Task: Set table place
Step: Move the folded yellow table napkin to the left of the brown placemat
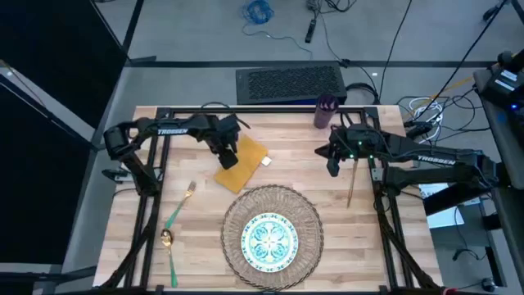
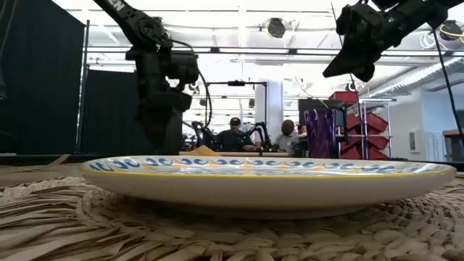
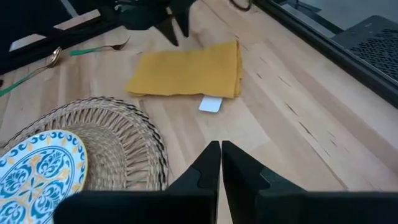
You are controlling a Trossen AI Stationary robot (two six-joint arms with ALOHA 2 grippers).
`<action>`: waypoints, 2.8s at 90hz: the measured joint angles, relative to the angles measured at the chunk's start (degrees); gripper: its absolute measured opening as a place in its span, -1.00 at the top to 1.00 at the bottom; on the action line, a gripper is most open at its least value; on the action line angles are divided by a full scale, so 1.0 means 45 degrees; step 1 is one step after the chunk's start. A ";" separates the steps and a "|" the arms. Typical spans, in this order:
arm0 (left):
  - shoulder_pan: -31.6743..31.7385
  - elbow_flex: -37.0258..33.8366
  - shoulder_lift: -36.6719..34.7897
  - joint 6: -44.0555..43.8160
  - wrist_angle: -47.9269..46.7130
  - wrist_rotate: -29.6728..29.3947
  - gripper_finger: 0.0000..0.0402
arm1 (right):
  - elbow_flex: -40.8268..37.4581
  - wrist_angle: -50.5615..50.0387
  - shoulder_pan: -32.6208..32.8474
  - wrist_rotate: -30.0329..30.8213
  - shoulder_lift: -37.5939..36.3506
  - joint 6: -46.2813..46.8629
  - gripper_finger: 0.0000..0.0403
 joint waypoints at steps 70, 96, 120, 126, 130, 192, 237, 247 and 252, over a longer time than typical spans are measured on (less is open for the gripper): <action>0.1308 -0.1261 0.0452 -0.0456 0.2216 0.2444 0.22 | 0.0000 -0.0039 0.0147 -0.0005 0.0000 -0.0073 1.00; 0.1818 -0.1251 0.0447 -0.0213 0.2383 0.3241 0.22 | 0.0005 -0.0002 0.0142 0.0000 0.0000 -0.0126 1.00; 0.1899 -0.1241 0.0442 -0.0199 0.3244 0.4613 0.22 | 0.0005 0.0013 0.0132 0.0000 0.0000 -0.0136 1.00; 0.1903 -0.1241 0.0442 -0.0199 0.3261 0.4662 0.22 | 0.0005 0.0012 0.0132 0.0002 0.0000 -0.0136 1.00; 0.1899 -0.1241 0.0442 -0.0194 0.3235 0.4662 0.22 | 0.0005 0.0015 0.0132 0.0000 0.0000 -0.0136 1.00; 0.1107 -0.1236 0.1517 -0.0560 0.4790 0.5523 0.22 | 0.0005 0.0025 0.0132 0.0005 -0.0005 -0.0131 1.00; 0.0367 -0.1236 0.1280 0.0004 0.4876 0.6286 0.99 | 0.0005 0.0170 0.0132 0.0005 -0.0005 -0.0073 1.00; 0.0468 -0.1236 0.0875 -0.0499 0.4803 0.6637 1.00 | 0.0005 0.0161 0.0132 0.0005 -0.0005 -0.0058 1.00; 0.0574 -0.1236 0.0610 -0.1095 0.4739 0.6747 1.00 | 0.0005 0.0165 0.0132 0.0005 -0.0005 -0.0052 1.00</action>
